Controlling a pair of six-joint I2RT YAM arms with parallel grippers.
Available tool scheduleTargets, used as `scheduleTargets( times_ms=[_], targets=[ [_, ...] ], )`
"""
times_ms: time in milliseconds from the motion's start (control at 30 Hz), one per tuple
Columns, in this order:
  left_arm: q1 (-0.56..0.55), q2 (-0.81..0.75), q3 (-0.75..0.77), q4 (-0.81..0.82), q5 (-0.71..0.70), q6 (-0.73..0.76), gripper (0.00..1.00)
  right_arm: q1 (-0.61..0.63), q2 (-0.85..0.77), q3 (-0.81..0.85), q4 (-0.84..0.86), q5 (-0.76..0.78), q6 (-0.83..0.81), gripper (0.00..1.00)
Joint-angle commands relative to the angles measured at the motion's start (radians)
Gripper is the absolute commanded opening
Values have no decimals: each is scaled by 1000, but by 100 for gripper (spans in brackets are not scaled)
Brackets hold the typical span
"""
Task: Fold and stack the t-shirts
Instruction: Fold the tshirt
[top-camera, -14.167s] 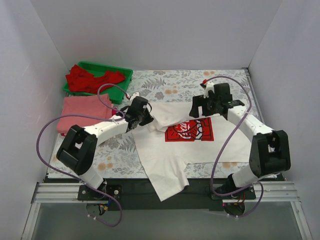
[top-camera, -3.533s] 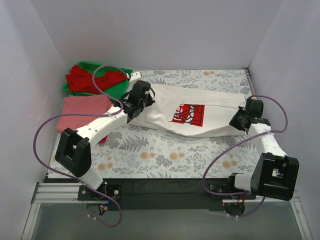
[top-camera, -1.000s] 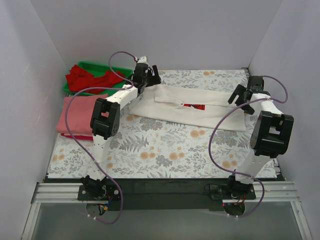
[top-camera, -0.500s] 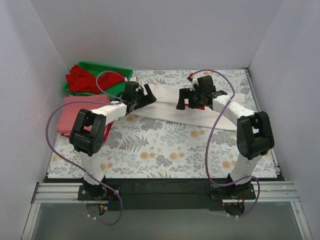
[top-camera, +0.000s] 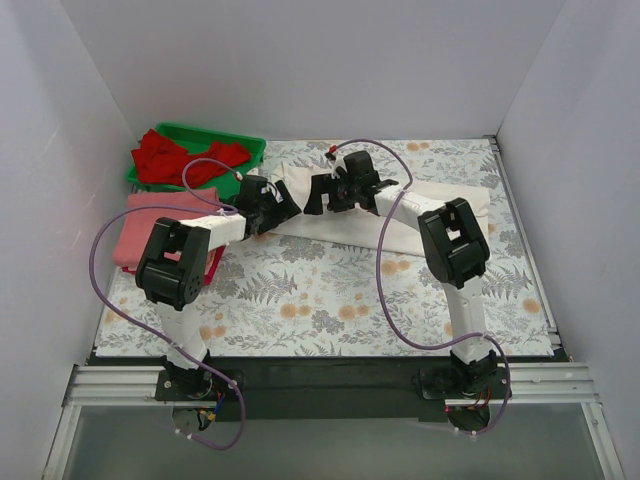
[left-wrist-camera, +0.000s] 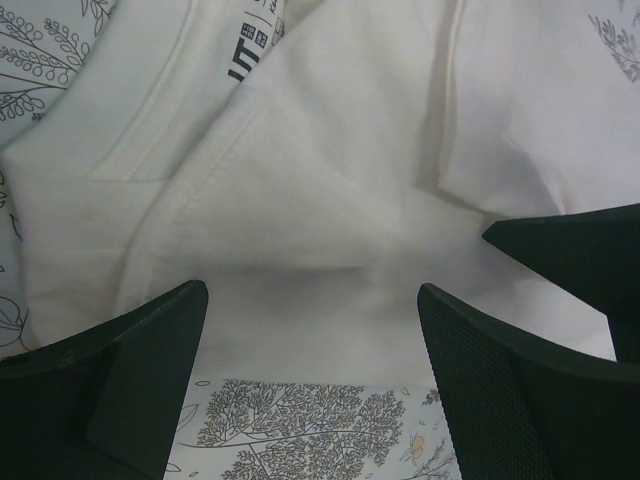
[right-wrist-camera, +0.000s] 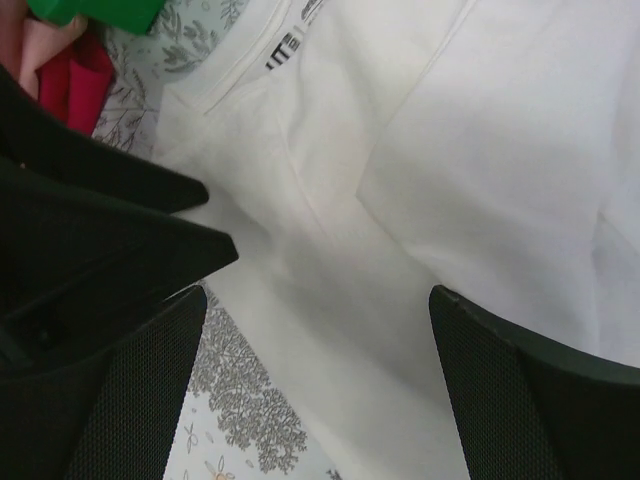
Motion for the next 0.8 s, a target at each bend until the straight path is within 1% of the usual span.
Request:
scheduleTargets(
  times_ms=[0, 133, 167, 267, 400, 533, 633, 733, 767],
  targets=[
    [11, -19, -20, 4, 13, -9, 86, -9, 24, 67, 104, 69, 37, 98],
    [17, -25, -41, 4, 17, -15, 86, -9, 43, 64, 176, 187, 31, 98],
    [19, -30, -47, 7, 16, -14, 86, -11, 49, 85, 184, 254, 28, 98],
    [22, -36, -60, 5, 11, -14, 86, -18, 92, 147, 185, 364, 12, 98],
    [23, -48, -69, -1, 17, -11, 86, -57, 170, 228, 182, 404, 17, 98],
    [25, -61, -63, -19, 7, 7, 86, -100, 196, 274, 162, 428, 5, 98],
    [25, -73, -57, -25, 5, 11, 86, -137, 178, 313, 110, 433, -38, 98],
    [25, -96, -43, -36, 2, 21, 86, -161, 109, 291, 58, 482, -104, 98],
    [25, -102, -43, -36, 2, 23, 86, -178, 87, 276, 47, 529, -109, 98]
  ],
)
